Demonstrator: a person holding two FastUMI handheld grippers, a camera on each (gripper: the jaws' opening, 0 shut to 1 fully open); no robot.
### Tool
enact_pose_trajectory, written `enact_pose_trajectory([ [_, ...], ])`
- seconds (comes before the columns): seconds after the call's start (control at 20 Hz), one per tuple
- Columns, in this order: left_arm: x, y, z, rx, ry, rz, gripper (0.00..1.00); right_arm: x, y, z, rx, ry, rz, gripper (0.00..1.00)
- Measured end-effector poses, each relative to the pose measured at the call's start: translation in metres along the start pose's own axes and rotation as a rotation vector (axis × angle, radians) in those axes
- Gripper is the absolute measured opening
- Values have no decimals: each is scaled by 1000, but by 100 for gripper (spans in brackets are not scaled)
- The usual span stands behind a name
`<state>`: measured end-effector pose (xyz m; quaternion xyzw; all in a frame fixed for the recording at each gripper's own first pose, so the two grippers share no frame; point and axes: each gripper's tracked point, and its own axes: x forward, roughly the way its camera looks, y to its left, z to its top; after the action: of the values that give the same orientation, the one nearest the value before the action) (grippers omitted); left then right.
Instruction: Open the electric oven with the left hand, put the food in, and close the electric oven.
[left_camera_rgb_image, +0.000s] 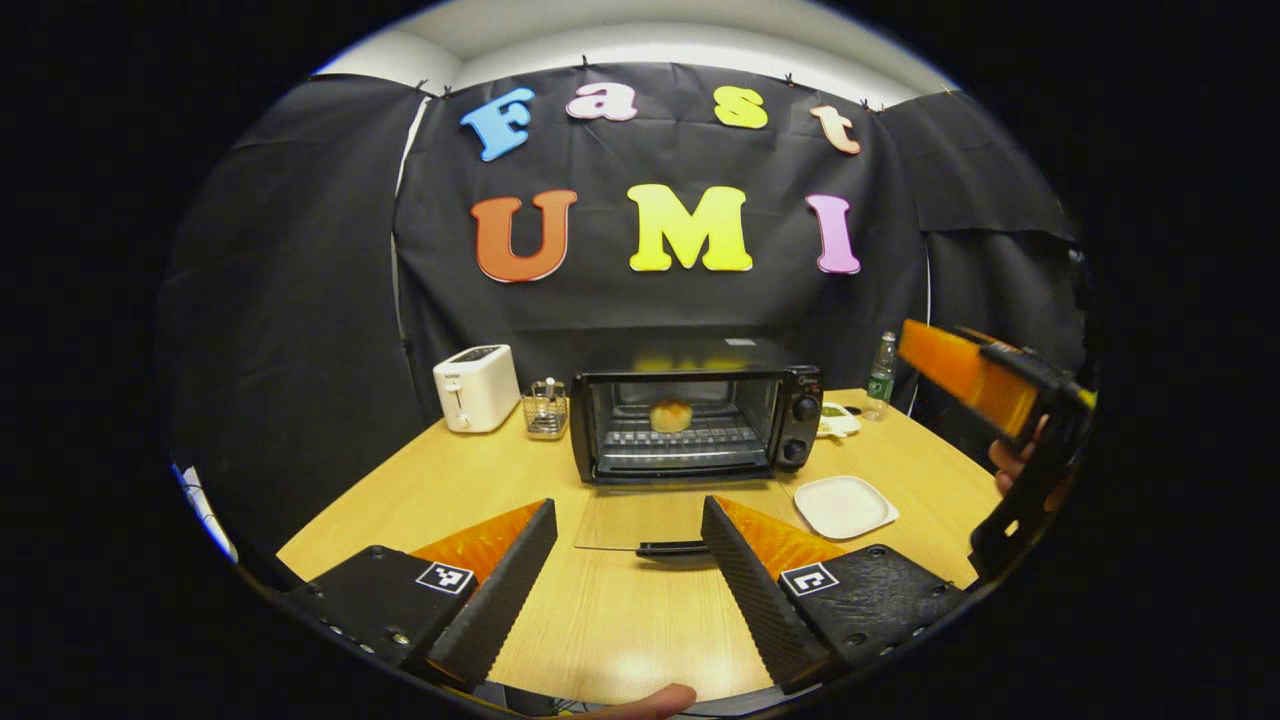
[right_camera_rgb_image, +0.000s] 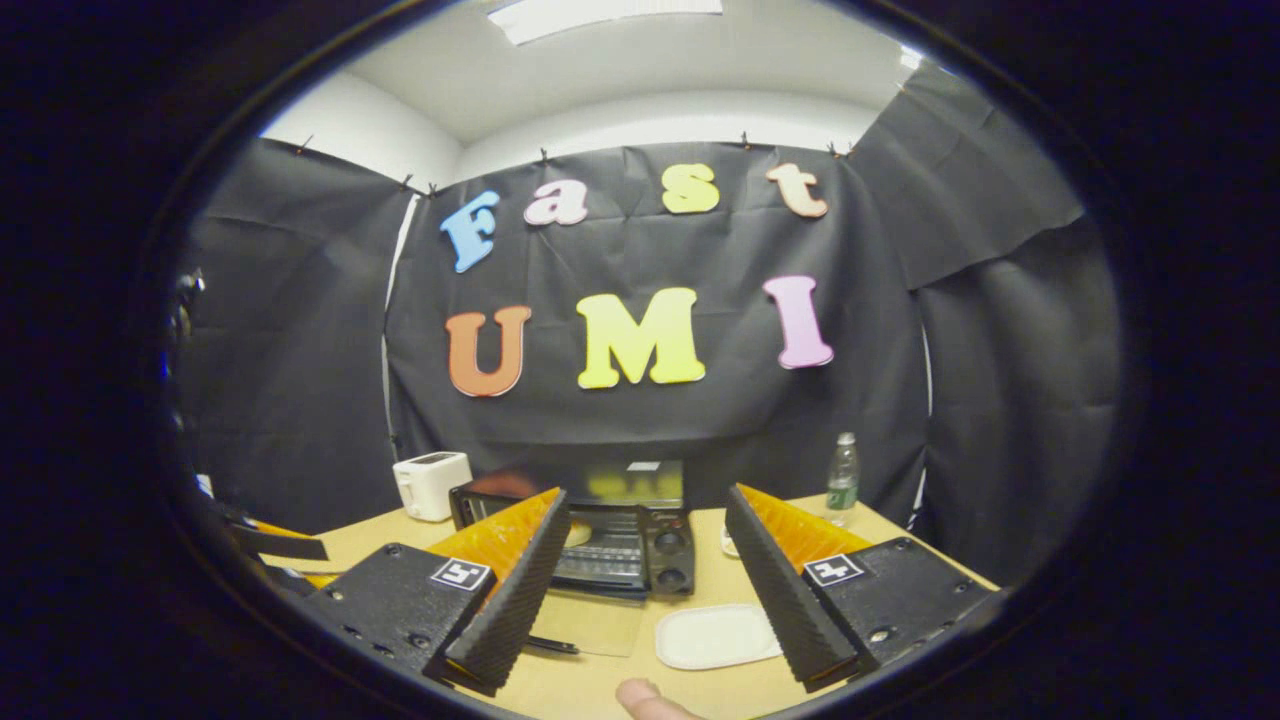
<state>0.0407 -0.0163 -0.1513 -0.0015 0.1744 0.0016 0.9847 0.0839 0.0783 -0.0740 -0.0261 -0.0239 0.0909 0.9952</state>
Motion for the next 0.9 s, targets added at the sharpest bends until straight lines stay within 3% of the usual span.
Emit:
enact_pose_trajectory([
  [0.05,8,-10,-7,-4,26,-22,100,-11,-10,4,-4,4,-9,94],
  [0.1,17,-21,-13,-7,52,-45,96,-23,-21,10,-9,-6,-22,94],
  [0.25,39,-46,-45,-18,163,-81,96,-51,-55,26,-24,-38,-70,94],
  [0.45,56,-70,-66,-40,245,-95,96,-81,-72,34,-49,-66,-73,95],
  [0.9,89,-77,-118,25,396,-50,97,-110,-77,38,-55,-75,-60,95],
])
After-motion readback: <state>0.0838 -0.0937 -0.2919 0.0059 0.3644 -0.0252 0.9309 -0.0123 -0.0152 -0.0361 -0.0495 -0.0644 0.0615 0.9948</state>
